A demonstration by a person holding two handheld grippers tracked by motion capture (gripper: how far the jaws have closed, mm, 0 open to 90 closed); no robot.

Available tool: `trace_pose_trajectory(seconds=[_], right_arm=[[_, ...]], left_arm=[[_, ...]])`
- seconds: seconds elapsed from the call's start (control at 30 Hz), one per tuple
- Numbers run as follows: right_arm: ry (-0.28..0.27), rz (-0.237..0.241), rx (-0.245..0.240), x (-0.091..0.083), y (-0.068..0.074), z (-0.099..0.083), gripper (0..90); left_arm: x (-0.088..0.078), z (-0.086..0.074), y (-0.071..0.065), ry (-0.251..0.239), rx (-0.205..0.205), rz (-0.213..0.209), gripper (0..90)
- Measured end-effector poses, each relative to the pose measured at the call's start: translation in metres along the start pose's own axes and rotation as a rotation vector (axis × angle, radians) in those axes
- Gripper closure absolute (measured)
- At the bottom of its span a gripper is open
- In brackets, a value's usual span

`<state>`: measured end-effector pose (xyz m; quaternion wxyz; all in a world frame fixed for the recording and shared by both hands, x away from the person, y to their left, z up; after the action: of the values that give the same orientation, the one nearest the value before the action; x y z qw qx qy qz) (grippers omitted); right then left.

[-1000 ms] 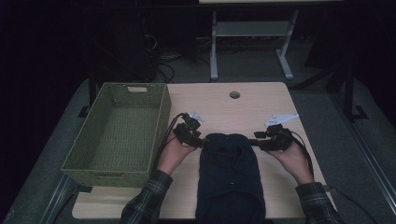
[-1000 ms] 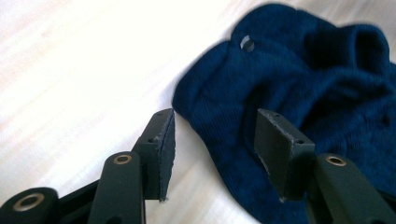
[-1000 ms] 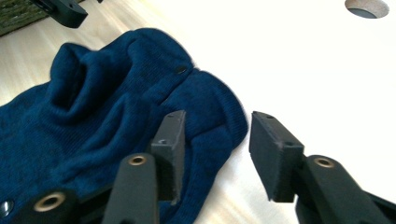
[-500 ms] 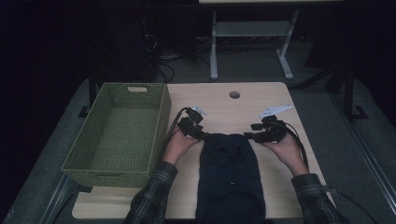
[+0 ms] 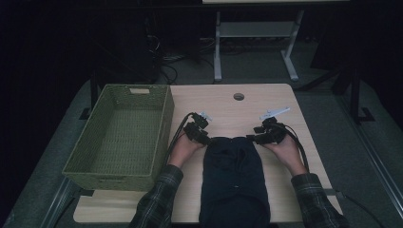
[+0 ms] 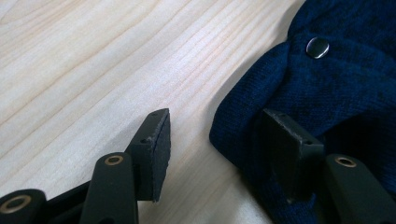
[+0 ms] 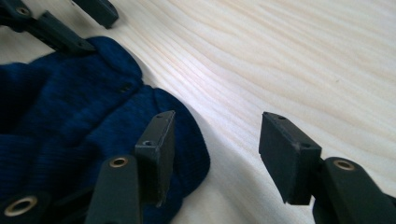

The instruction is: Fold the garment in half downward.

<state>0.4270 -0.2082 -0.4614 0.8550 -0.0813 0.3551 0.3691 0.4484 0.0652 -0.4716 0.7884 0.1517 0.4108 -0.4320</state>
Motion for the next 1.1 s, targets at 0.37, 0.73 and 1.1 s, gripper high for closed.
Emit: trace_pose_trajectory(seconds=[0.37, 0.73, 1.1], right_arm=[[0.017, 0.003, -0.005, 0.013, -0.001, -0.016, 46.9], [0.04, 0.014, 0.022, 0.014, 0.005, -0.017, 67.2], [0.024, 0.02, -0.014, 0.014, 0.013, -0.018, 86.6]], left_arm=[[0.001, -0.011, -0.001, -0.108, 0.021, -0.008, 51.2], [0.001, -0.012, -0.003, -0.112, -0.017, -0.073, 71.8], [0.0, -0.01, -0.006, -0.081, -0.084, -0.048, 80.9]])
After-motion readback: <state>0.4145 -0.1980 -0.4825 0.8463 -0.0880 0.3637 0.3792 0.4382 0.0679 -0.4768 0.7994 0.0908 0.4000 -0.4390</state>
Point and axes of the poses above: each handheld gripper's, and its own axes: x roughly forward along the jaws, z roughly out of its top, y roughly to its left, the point moved 2 cm from there along x, roughly forward along the jaws, and after that the axes turned 4 degrees about -y, right-handed, at the moved point
